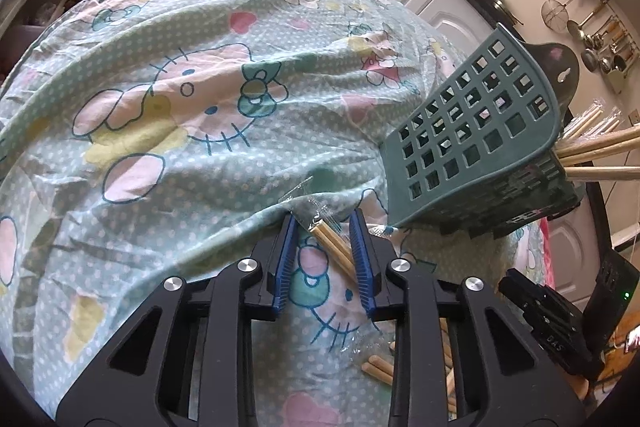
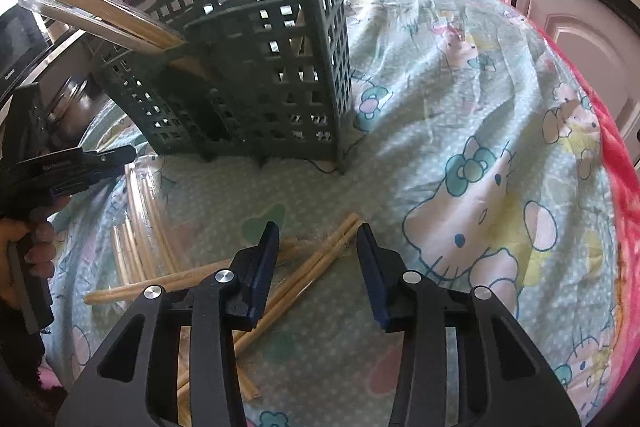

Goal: Organize utensils
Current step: 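Lower both tools onto loose chopsticks and close them on chopsticks, then lift the held chopsticks with both tools up over the green caddy, then open both tools to drop the chopsticks into the caddy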

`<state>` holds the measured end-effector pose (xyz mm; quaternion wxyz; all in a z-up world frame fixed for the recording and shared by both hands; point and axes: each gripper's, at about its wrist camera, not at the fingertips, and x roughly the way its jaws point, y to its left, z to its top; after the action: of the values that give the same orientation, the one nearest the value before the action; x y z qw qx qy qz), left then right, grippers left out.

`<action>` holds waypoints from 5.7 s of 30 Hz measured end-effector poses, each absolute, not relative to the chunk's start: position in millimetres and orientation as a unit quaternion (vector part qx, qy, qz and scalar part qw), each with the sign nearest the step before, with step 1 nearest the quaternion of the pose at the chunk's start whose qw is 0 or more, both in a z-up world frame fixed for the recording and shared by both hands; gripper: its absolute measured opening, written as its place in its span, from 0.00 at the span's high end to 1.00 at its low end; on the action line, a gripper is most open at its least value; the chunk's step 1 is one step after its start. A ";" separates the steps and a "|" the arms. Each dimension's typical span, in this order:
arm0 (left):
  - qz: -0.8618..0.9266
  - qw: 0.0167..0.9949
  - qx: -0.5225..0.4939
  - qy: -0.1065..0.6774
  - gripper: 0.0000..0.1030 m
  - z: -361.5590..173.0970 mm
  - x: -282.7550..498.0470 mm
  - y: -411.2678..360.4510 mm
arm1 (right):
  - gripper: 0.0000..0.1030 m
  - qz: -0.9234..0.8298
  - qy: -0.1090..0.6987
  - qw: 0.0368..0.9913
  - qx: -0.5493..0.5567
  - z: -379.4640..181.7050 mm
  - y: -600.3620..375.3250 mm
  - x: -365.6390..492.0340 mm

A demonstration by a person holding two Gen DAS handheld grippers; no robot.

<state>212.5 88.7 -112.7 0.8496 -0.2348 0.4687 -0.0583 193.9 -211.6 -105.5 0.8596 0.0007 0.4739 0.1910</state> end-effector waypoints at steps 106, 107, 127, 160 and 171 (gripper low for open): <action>-0.157 0.965 -0.113 0.174 0.98 185.6 186.2 49.6 | 0.98 0.280 0.128 0.950 -0.044 199.7 -175.4 179.7; -0.156 0.966 -0.111 0.176 0.98 183.6 188.4 47.8 | 0.97 0.280 0.129 0.950 -0.043 198.6 -175.3 181.8; -0.148 0.960 -0.099 0.218 0.98 129.2 223.9 29.6 | 0.97 0.270 0.185 0.944 -0.048 140.8 -159.1 220.8; -0.092 0.959 -0.142 0.226 0.18 103.7 198.9 71.5 | 0.38 0.257 0.219 0.941 -0.031 97.8 -169.8 212.9; -0.077 0.961 -0.157 0.213 0.11 109.0 171.9 89.2 | 0.29 0.256 0.206 0.944 -0.033 101.7 -176.6 193.1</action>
<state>171.9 89.2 109.0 0.9613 -0.1572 0.2129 -0.0768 193.1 -176.6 101.7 0.9439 -0.0326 0.2060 0.2560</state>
